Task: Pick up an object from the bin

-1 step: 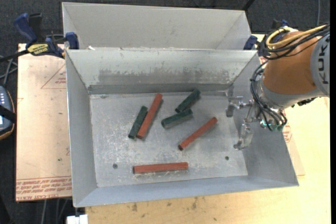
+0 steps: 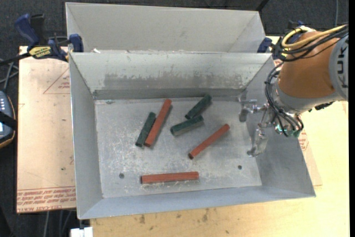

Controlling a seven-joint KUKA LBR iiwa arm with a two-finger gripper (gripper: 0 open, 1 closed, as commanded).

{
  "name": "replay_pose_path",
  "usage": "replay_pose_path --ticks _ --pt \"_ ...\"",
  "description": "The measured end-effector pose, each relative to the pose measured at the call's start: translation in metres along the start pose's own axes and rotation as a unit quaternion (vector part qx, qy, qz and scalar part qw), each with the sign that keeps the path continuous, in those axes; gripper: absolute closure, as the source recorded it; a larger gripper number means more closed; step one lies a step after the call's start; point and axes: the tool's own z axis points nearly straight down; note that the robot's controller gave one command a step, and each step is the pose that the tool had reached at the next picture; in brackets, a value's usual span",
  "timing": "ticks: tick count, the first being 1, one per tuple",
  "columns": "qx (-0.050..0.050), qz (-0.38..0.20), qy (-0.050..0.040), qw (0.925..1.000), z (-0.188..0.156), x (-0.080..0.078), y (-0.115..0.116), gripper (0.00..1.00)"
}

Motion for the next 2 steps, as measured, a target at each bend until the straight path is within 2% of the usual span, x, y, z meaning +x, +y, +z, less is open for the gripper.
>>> replay_pose_path --ticks 1,2 --pt "0.000 0.023 0.0001 0.9997 0.0593 -0.0340 0.0681 1.00" --pt "0.000 0.023 0.0001 0.9997 0.0593 -0.0340 0.0681 1.00"
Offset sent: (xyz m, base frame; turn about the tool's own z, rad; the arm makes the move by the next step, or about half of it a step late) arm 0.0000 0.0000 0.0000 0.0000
